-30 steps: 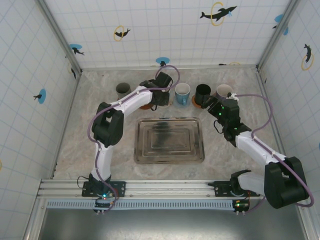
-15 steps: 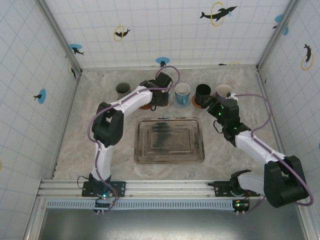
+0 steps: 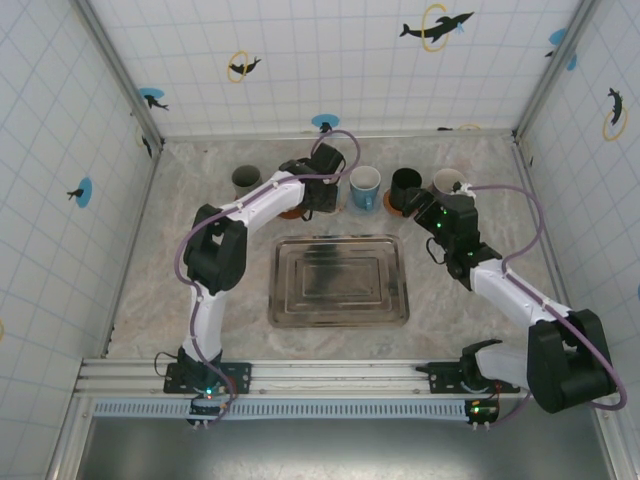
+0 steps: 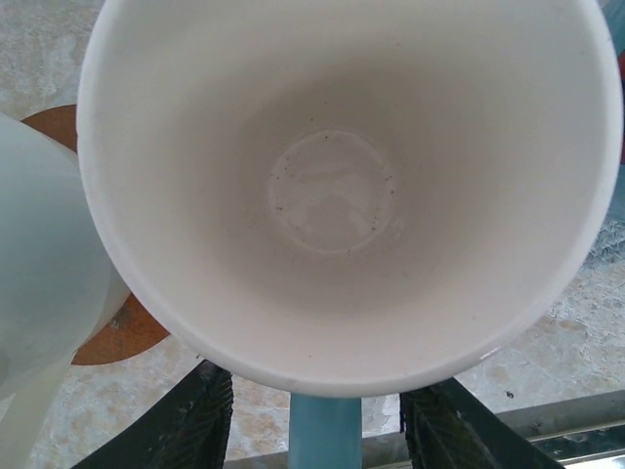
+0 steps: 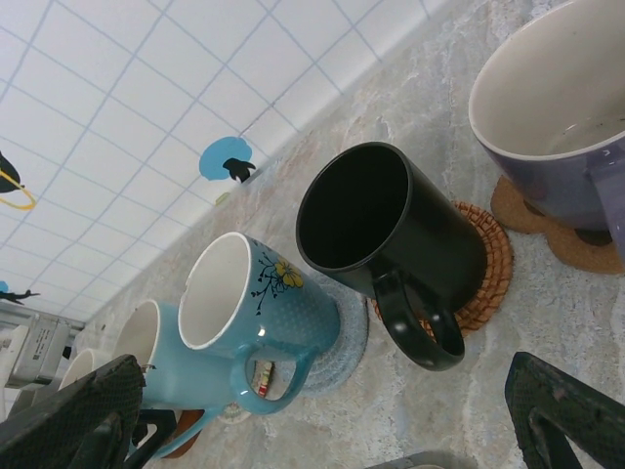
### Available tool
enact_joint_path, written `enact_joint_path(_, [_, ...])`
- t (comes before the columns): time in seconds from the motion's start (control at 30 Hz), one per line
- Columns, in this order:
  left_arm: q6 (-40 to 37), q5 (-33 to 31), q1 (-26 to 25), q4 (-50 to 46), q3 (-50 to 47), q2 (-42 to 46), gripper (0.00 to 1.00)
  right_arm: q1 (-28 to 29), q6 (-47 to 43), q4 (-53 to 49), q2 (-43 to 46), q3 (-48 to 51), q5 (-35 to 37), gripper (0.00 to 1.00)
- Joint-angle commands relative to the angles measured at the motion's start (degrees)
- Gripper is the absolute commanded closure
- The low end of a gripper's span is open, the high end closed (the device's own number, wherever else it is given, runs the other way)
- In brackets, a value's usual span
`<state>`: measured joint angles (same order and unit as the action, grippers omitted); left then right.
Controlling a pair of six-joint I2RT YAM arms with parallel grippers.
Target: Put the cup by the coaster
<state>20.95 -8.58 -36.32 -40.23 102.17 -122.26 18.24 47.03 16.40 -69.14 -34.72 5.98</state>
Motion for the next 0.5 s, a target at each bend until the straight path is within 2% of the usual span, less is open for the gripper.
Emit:
enact_joint_path(0.0, [-0.1,-0.6,0.4,-1.2,1.1,1.2,0.48,-0.3,-0.3,0.5,-0.4,-2.3,-0.2,0.02])
enact_joint_path(0.17, [0.0,0.6,0.3,-0.8,0.6,3.1,0.44,-0.3,-0.3,0.5,-0.4,-2.3,-0.4,0.02])
enact_joint_path(0.47, [0.1,1.6,-1.1,-0.7,0.2,7.3,0.42,-0.4,-0.3,0.5,-0.9,-2.7,-1.0,0.02])
